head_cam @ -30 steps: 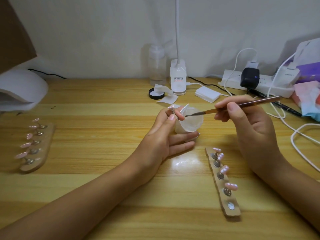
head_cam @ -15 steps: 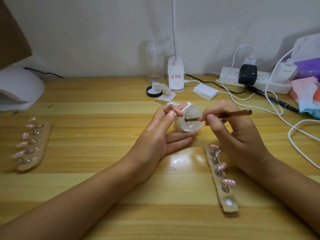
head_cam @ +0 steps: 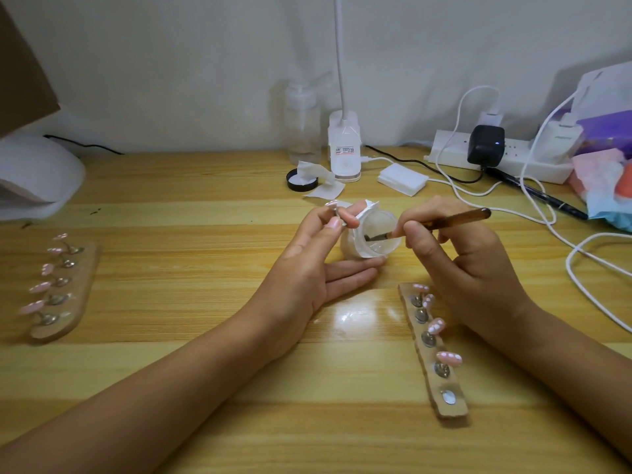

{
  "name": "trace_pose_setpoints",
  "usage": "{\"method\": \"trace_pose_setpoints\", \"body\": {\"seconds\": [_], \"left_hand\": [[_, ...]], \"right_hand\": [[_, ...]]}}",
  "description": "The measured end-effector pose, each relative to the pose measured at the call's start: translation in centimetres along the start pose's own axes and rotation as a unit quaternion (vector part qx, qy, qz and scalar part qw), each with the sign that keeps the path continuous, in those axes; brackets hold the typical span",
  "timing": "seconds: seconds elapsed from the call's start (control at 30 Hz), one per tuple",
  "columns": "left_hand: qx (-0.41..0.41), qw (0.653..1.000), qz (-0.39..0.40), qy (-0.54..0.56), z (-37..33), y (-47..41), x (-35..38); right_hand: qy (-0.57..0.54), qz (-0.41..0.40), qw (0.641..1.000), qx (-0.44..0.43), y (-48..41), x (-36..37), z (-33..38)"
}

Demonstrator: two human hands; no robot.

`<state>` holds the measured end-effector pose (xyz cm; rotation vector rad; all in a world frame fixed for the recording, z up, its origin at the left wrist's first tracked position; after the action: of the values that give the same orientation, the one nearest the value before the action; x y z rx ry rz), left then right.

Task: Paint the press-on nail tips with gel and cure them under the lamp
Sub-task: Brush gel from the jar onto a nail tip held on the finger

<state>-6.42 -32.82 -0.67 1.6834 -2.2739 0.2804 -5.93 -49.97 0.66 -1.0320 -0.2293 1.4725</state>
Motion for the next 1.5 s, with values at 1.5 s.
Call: {"method": "trace_pose_setpoints", "body": {"seconds": [1.5], "left_hand": [[0.014, 0.987, -0.144, 0.067, -0.3, -0.5, -1.4]], "right_hand": [[-0.318, -0.232, 0.876, 0.278, -0.6, -2.3, -3.8]]}}
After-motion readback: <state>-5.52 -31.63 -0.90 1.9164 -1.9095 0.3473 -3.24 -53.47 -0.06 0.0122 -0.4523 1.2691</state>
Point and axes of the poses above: each hand's wrist, its own y-axis away from the middle knuckle, its own x-axis out of the palm, z = x × y, the point moved 3 cm from there along -y, towards the middle knuckle, and after that the axes turned 3 degrees about -z, right-handed, at the moved point
